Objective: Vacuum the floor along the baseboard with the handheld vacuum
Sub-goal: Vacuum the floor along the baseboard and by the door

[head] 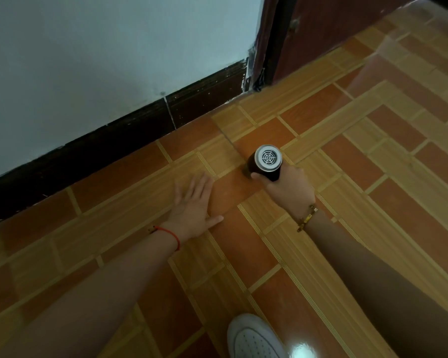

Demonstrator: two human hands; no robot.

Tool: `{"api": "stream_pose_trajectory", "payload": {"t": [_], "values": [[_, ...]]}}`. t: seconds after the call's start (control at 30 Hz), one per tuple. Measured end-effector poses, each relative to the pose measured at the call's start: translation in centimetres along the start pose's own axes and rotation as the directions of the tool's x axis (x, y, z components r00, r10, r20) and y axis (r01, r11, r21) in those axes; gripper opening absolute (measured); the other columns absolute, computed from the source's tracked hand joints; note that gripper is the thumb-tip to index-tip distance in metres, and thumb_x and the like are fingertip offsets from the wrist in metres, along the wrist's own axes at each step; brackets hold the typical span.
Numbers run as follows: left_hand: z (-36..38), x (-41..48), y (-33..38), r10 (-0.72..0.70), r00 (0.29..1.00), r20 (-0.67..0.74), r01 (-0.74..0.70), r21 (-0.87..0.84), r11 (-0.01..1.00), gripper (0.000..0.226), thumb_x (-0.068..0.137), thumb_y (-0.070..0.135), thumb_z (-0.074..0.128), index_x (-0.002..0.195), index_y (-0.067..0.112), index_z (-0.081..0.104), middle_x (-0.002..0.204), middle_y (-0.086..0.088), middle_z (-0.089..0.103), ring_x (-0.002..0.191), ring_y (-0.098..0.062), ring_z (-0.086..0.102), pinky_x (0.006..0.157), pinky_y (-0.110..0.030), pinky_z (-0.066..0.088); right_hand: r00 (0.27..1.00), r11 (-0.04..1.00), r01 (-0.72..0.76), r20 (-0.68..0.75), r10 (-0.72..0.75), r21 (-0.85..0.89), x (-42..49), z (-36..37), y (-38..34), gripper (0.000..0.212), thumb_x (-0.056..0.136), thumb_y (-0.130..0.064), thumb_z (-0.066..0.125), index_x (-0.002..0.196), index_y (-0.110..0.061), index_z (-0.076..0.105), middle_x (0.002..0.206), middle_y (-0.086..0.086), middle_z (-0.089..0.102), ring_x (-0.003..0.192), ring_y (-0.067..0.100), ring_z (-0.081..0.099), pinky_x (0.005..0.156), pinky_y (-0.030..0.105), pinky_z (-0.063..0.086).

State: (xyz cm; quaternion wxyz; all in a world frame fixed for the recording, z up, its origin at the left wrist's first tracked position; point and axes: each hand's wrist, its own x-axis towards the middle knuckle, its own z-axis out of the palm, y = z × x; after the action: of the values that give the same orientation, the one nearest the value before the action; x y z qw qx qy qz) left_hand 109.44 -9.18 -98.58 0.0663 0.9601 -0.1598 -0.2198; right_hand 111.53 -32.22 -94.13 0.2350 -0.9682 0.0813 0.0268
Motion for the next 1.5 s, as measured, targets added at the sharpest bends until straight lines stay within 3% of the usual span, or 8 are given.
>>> {"api": "stream_pose_trajectory", "payload": {"t": [0.37,0.5,0.6,0.83,1.03,1.2,1.33,1.5], "values": [[0.4,1.7,4.7,0.175,0.983,0.062,-0.178,0.040,0.983,0.111,0.088,0.072,0.045,0.155,0.014,-0.022,0.163,-0.004,-0.030,0.151,-0.026,-0.025,0.119,-0.065,-0.007,0.933,0.942,-0.336,-0.141,0.330,-0.020,-1.8,-5.4,7.5,0.059,0.080,-0.063,0.062,0.109,-0.011,0.059,0.076,-0.001,0.059,0.071,0.023,0.060,0.054,0.031,0.047],[0.8,1.8,4.7,0.174,0.981,0.087,-0.180,0.064,0.982,0.116,0.085,0.074,0.048,0.155,0.014,-0.023,0.164,-0.004,-0.030,0.151,-0.026,-0.025,0.120,-0.064,-0.007,0.947,0.947,-0.318,-0.052,0.316,-0.039,-3.0,-6.0,8.4,0.052,0.080,-0.061,0.063,0.093,-0.011,0.056,0.065,-0.004,0.055,0.058,0.014,0.055,0.044,0.023,0.035],[0.8,2.0,4.6,0.168,0.982,0.088,-0.173,0.051,0.984,0.119,0.083,0.075,0.050,0.155,0.014,-0.023,0.164,-0.003,-0.029,0.151,-0.025,-0.024,0.120,-0.064,-0.008,0.959,0.956,-0.276,0.039,0.281,-0.097,-3.2,-6.0,8.0,0.053,0.080,-0.062,0.062,0.094,-0.011,0.056,0.077,0.004,0.062,0.072,0.021,0.061,0.051,0.027,0.042],[0.8,1.9,4.2,0.170,0.983,0.067,-0.173,0.040,0.984,0.120,0.082,0.076,0.050,0.155,0.014,-0.023,0.164,-0.002,-0.029,0.151,-0.025,-0.025,0.119,-0.065,-0.008,0.949,0.946,-0.314,-0.066,0.309,-0.086,-3.7,-6.4,7.3,0.055,0.082,-0.059,0.062,0.105,-0.010,0.058,0.079,0.002,0.061,0.073,0.022,0.060,0.054,0.030,0.044],[0.8,1.3,2.3,0.086,0.994,0.073,-0.090,0.046,0.995,0.121,0.081,0.077,0.050,0.155,0.014,-0.022,0.164,-0.002,-0.029,0.153,-0.026,-0.021,0.118,-0.062,-0.011,0.906,0.912,-0.383,0.257,0.338,0.149,-2.7,-8.0,7.1,0.046,0.084,-0.049,0.067,0.092,-0.005,0.063,0.069,0.008,0.070,0.051,0.019,0.063,0.054,0.031,0.056],[0.3,0.1,-0.4,0.014,0.998,0.062,-0.015,0.023,1.000,0.124,0.079,0.079,0.051,0.154,0.016,-0.024,0.163,-0.002,-0.030,0.151,-0.025,-0.024,0.118,-0.063,-0.011,0.963,0.973,-0.229,0.154,0.222,0.027,-2.7,-5.8,4.6,0.054,0.083,-0.059,0.061,0.089,-0.005,0.063,0.070,0.008,0.069,0.062,0.022,0.066,0.056,0.034,0.055],[0.4,-1.9,-2.8,-0.034,0.995,0.095,0.036,-0.018,0.999,0.132,0.071,0.084,0.054,0.154,0.019,-0.025,0.162,0.001,-0.033,0.149,-0.023,-0.029,0.117,-0.064,-0.016,0.982,0.998,-0.063,0.180,0.065,-0.014,-3.1,-2.7,1.1,0.056,0.080,-0.066,0.059,0.102,-0.014,0.057,0.077,-0.001,0.061,0.071,0.017,0.061,0.054,0.029,0.047],[0.9,-4.3,-5.2,-0.103,0.988,0.118,0.109,-0.044,0.993,0.141,0.062,0.090,0.056,0.155,0.022,-0.025,0.163,0.002,-0.030,0.150,-0.022,-0.028,0.116,-0.066,-0.015,0.935,0.980,0.194,0.296,-0.198,0.043,-4.6,0.9,-3.3,0.046,0.080,-0.067,0.058,0.089,-0.022,0.052,0.067,-0.010,0.056,0.064,0.010,0.057,0.053,0.028,0.050]]}}
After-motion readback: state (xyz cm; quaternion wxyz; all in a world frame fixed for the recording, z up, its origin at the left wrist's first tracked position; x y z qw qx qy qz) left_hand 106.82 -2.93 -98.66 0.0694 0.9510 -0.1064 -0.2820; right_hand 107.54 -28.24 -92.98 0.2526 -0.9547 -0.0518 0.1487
